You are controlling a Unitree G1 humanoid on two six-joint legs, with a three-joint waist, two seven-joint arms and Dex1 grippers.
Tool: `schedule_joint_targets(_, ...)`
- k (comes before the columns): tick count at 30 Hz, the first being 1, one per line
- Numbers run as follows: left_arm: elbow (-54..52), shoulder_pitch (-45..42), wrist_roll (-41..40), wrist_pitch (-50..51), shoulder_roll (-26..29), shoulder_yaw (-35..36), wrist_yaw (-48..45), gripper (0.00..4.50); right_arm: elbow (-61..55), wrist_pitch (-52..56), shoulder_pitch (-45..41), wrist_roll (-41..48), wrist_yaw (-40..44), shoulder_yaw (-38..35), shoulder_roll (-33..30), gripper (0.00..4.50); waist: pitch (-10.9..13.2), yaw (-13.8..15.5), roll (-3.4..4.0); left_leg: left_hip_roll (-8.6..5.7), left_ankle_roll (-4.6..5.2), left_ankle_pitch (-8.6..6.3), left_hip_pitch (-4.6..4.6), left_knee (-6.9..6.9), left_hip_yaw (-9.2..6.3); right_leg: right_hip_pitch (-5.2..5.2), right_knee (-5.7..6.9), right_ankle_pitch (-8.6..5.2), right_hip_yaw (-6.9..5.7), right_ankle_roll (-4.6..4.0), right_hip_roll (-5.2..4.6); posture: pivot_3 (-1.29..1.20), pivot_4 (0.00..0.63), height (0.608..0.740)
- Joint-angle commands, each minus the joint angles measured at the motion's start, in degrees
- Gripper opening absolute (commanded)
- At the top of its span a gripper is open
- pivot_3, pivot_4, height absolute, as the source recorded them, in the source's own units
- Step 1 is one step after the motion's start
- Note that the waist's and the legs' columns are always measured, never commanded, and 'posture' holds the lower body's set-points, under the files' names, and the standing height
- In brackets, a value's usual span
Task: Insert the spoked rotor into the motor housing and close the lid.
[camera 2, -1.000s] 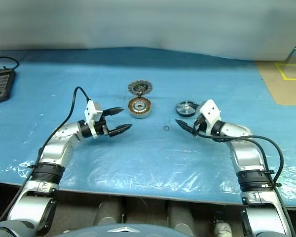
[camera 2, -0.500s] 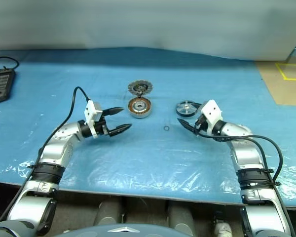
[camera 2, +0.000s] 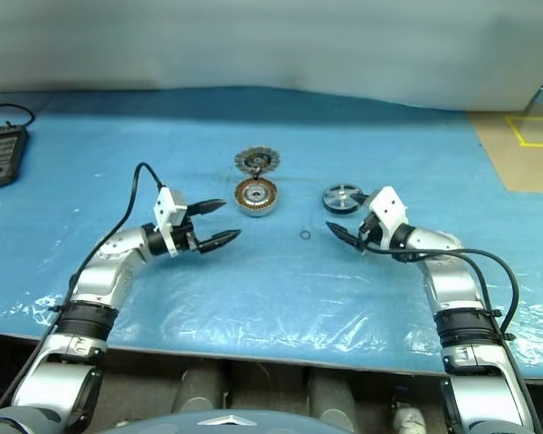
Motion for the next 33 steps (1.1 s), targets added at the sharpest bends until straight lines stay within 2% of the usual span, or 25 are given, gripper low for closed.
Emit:
schedule_joint_targets(1, -1.77, -0.43, -0.16, -0.90, 0.74, 0.67, -0.05, 4.47, -0.15, -0.72, -1.49, 0.39, 0.42, -0.54, -0.53, 4.50, 0.00, 0.00, 0.00, 0.00, 0.00, 0.00, 0.00, 0.00, 0.00, 0.00, 0.00, 0.00, 0.00, 0.00, 0.00, 0.00, 0.150, 0.740)
schedule_joint_targets(8, -2.98, 1.48, -0.25, -0.78, 1.13, 0.92, 0.47, 4.47, -3.07, 1.22, -3.54, 0.30, 2.76, 1.91, -0.90, 4.50, 0.00, -0.07, 0.00, 0.01, 0.00, 0.00, 0.00, 0.00, 0.00, 0.00, 0.00, 0.00, -0.04, 0.00, 0.01, 0.00, 0.150, 0.740)
schedule_joint_targets(15, -2.90, 1.86, 0.61, -1.12, 1.90, 0.81, 1.24, 4.47, -2.36, 1.56, -11.44, -1.45, 8.19, 6.63, -1.10, 4.50, 0.00, -0.09, 0.00, 0.04, 0.01, 0.00, 0.02, 0.06, 0.00, -0.01, 0.09, 0.01, -0.10, -0.02, 0.01, 0.00, 0.150, 0.740)
schedule_joint_targets(17, -2.15, 2.53, 1.83, -2.23, 2.53, 0.34, 1.24, 4.47, -0.77, 0.75, -14.76, -4.29, 10.34, 10.03, -1.34, 4.50, 0.00, -0.16, 0.00, 0.05, 0.01, 0.00, 0.01, 0.06, 0.01, -0.01, 0.08, 0.01, -0.10, -0.02, 0.01, 0.00, 0.150, 0.740)
schedule_joint_targets(20, -1.14, 2.18, 2.16, -2.94, 2.31, 0.45, 1.61, 4.47, 3.74, -1.52, -19.93, -8.02, 12.58, 13.93, -0.82, 4.50, 0.00, -0.16, 0.00, 0.05, 0.00, 0.00, -0.02, 0.05, 0.01, -0.02, 0.06, 0.01, -0.15, -0.02, 0.02, 0.00, 0.150, 0.740)
schedule_joint_targets(25, -0.27, 1.26, 2.63, -4.10, 2.27, 0.94, 2.42, 4.47, 16.61, -7.88, -32.90, -13.99, 15.38, 20.20, 4.49, 4.50, 0.00, -0.53, 0.00, 0.09, 0.01, 0.00, -0.19, 0.18, 0.01, -0.23, 0.24, 0.01, -0.17, -0.05, 0.02, 0.00, 0.150, 0.740)
schedule_joint_targets(33, -1.26, 3.01, 2.33, -4.27, 2.71, 1.47, 3.22, 4.47, 34.29, -17.49, -44.61, -21.69, 17.51, 26.40, 11.66, 4.50, 0.00, -0.94, 0.00, 0.24, 0.09, 0.05, -0.60, 0.42, -0.03, -0.68, 0.76, -0.09, -0.38, -0.25, 0.03, 0.00, 0.150, 0.740)
